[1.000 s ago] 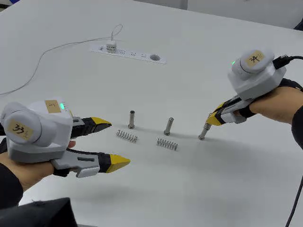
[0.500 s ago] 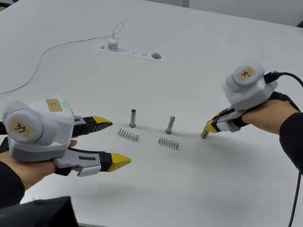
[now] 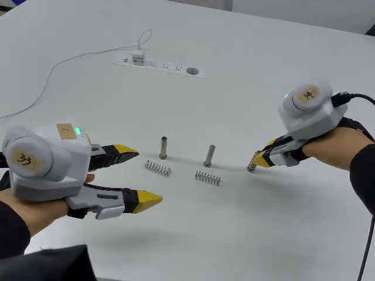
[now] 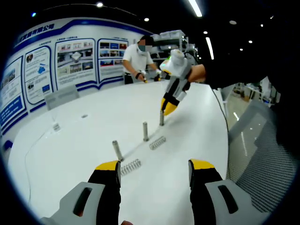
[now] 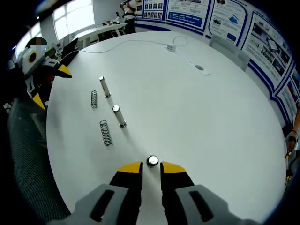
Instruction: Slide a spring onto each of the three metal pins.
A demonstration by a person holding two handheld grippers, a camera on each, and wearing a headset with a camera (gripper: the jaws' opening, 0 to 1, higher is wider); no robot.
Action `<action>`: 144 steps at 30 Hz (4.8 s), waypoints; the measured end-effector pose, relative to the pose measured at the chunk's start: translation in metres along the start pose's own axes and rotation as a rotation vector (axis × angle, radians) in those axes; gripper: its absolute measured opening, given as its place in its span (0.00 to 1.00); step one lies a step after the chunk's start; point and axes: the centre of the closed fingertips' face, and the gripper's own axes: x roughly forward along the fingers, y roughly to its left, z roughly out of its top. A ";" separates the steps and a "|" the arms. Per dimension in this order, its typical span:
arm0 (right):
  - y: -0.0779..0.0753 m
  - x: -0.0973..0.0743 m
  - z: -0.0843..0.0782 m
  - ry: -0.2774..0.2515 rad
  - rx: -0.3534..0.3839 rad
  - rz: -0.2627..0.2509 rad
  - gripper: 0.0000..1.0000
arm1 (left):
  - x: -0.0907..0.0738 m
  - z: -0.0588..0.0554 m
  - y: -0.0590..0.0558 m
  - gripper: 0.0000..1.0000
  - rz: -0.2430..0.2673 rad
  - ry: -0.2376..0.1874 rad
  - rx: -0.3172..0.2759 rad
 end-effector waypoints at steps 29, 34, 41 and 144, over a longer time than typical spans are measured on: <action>0.074 0.012 0.024 -0.058 -0.146 0.162 0.16 | 0.003 0.006 -0.003 0.59 -0.013 -0.007 0.012; 0.076 0.024 0.024 -0.045 -0.170 0.171 0.16 | 0.004 0.006 -0.004 0.59 -0.014 -0.006 0.012; 0.079 0.039 0.026 -0.037 -0.178 0.187 0.16 | 0.004 0.005 -0.004 0.59 -0.014 -0.006 0.009; 0.166 -0.003 0.031 -0.009 -0.554 0.406 0.14 | 0.042 0.013 -0.060 0.10 -0.262 0.004 0.182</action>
